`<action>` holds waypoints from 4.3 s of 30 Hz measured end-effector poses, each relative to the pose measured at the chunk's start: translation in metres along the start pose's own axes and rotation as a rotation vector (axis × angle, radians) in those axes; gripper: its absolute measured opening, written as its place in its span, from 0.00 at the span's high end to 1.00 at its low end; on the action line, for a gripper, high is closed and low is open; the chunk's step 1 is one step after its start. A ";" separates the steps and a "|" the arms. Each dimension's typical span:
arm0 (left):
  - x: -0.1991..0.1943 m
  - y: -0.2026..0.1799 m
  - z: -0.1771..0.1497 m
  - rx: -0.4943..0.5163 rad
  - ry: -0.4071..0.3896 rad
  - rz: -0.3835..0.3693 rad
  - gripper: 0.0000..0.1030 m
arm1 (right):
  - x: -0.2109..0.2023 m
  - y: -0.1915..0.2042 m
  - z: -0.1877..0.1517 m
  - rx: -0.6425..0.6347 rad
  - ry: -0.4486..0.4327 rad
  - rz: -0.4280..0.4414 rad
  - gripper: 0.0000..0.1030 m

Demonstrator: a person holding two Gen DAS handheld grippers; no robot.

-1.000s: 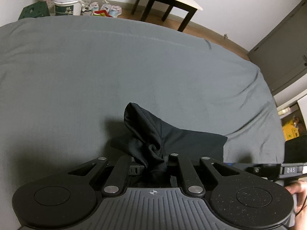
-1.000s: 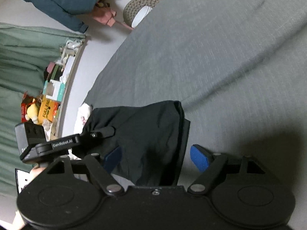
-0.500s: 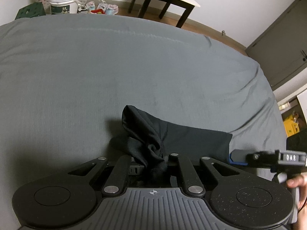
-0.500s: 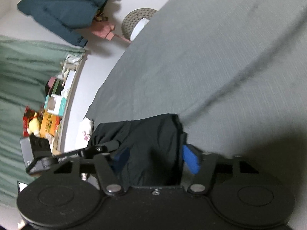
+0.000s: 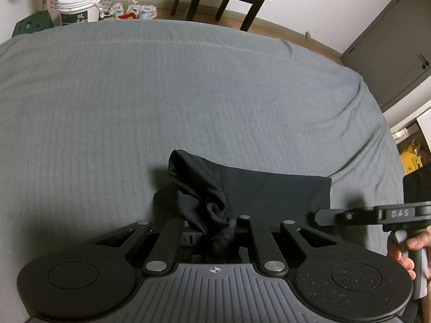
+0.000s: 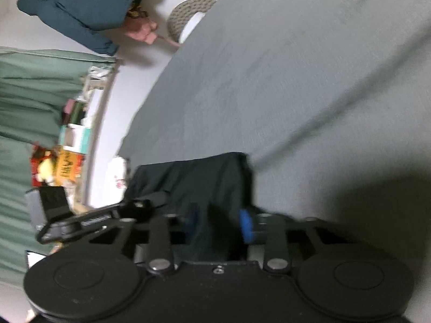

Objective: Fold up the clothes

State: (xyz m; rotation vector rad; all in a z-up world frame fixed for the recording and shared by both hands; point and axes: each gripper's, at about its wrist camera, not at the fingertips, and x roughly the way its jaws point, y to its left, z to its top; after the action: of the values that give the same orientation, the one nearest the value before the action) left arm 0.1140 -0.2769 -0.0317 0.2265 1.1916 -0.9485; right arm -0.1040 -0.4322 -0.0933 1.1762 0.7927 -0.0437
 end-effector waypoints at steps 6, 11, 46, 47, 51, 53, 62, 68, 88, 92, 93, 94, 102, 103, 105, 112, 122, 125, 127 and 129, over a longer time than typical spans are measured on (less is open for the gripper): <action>0.001 0.005 -0.002 0.002 0.014 0.006 0.90 | -0.008 0.004 0.000 -0.018 -0.031 -0.050 0.79; 0.002 0.006 -0.004 0.002 0.020 0.012 0.90 | -0.011 0.001 0.007 -0.005 -0.057 0.010 0.77; 0.001 -0.004 -0.007 0.040 0.027 0.040 0.90 | 0.001 -0.012 0.004 0.004 -0.008 -0.009 0.83; 0.001 -0.004 -0.007 0.043 0.027 0.043 0.90 | 0.000 -0.011 0.004 0.001 -0.011 -0.020 0.87; -0.004 -0.010 -0.010 0.077 0.008 0.064 0.90 | -0.002 -0.006 0.001 -0.050 -0.037 -0.044 0.93; -0.009 -0.014 -0.015 0.105 -0.018 0.078 0.90 | -0.006 0.004 -0.002 -0.111 -0.057 -0.044 0.93; -0.053 -0.017 -0.070 0.034 -0.312 0.154 0.91 | -0.016 0.051 -0.012 -0.376 -0.132 -0.080 0.93; -0.082 -0.003 -0.116 -0.104 -0.468 0.204 0.91 | -0.018 0.094 -0.022 -0.529 -0.183 -0.066 0.93; -0.179 0.198 -0.138 -0.575 -0.966 0.641 0.91 | 0.219 0.416 -0.044 -1.279 0.010 -0.080 0.93; -0.172 0.245 -0.131 -0.680 -0.986 0.680 0.91 | 0.283 0.443 -0.059 -1.333 0.057 -0.117 0.93; -0.170 0.255 -0.130 -0.706 -0.982 0.685 0.91 | 0.298 0.446 -0.063 -1.350 0.064 -0.131 0.93; -0.167 0.265 -0.133 -0.737 -0.978 0.681 0.91 | 0.313 0.449 -0.066 -1.368 0.073 -0.146 0.93; -0.148 0.295 -0.158 -0.964 -0.934 0.523 0.90 | 0.393 0.453 -0.074 -1.421 0.170 -0.292 0.93; -0.148 0.295 -0.160 -0.982 -0.934 0.508 0.90 | 0.399 0.452 -0.075 -1.427 0.184 -0.306 0.93; -0.147 0.297 -0.165 -1.019 -0.935 0.478 0.90 | 0.409 0.452 -0.074 -1.429 0.208 -0.324 0.93; -0.152 0.296 -0.192 -1.182 -1.005 0.430 0.70 | 0.416 0.456 -0.057 -1.322 0.197 -0.364 0.89; -0.168 0.287 -0.202 -1.098 -1.157 0.392 0.45 | 0.347 0.435 -0.007 -1.043 0.140 -0.262 0.64; -0.163 0.284 -0.188 -1.018 -1.135 0.381 0.45 | 0.337 0.408 0.003 -0.930 0.173 -0.277 0.64; -0.159 0.283 -0.183 -1.001 -1.117 0.401 0.45 | 0.337 0.388 0.010 -0.822 0.215 -0.224 0.64; -0.154 0.285 -0.184 -1.011 -1.101 0.392 0.45 | 0.339 0.368 0.016 -0.694 0.248 -0.150 0.65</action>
State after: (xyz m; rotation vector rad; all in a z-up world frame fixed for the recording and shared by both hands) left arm 0.1870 0.0873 -0.0621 -0.7692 0.4260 0.0315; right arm 0.3092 -0.1698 0.0108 0.4667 1.0069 0.2413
